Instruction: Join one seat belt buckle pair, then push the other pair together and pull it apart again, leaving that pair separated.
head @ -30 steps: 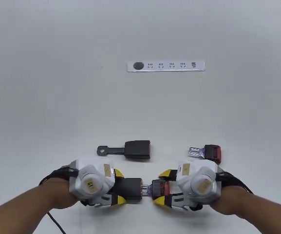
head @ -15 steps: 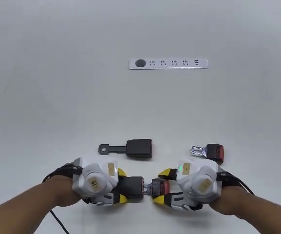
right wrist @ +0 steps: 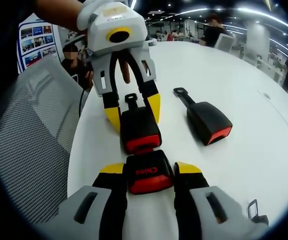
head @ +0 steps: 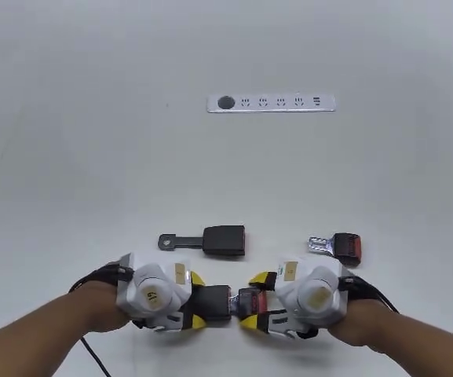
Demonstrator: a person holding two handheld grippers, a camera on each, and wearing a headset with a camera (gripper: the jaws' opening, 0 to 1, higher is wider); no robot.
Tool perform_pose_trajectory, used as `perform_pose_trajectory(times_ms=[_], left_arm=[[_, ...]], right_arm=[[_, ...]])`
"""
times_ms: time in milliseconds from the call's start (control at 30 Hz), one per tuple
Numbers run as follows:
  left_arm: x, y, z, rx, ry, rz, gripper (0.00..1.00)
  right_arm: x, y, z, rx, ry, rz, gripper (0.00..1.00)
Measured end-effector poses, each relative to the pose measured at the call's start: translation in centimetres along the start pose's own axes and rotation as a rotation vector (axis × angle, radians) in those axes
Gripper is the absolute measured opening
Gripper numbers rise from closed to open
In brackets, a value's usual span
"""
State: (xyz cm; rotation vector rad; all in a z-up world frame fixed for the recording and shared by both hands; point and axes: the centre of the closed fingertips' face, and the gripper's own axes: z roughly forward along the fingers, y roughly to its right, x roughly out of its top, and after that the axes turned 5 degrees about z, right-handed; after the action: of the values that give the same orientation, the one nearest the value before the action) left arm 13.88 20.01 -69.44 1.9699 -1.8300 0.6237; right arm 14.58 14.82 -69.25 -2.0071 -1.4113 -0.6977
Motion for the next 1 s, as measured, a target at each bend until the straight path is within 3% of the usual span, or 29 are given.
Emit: perform_pose_trajectory(times_ms=[167,233,467,1000], left_arm=[[0.2,0.1,0.0,-0.015,-0.004,0.01,0.33],[0.1,0.2,-0.1,-0.016,0.004,0.015,0.33],[0.2,0.2,-0.3,-0.019,0.011,0.022,0.33],[0.0,0.2,-0.5,-0.068,0.007,0.099,0.34]], right_arm=[[0.7,-0.4,0.7,0.02,0.017,-0.017,0.35],[-0.3,-0.7,0.2,0.002,0.007,-0.008,0.35],[-0.1,-0.3,0.3,-0.004,0.008,-0.005,0.35],[-0.2,-0.4,0.0,0.005,-0.048,-0.043,0.35]])
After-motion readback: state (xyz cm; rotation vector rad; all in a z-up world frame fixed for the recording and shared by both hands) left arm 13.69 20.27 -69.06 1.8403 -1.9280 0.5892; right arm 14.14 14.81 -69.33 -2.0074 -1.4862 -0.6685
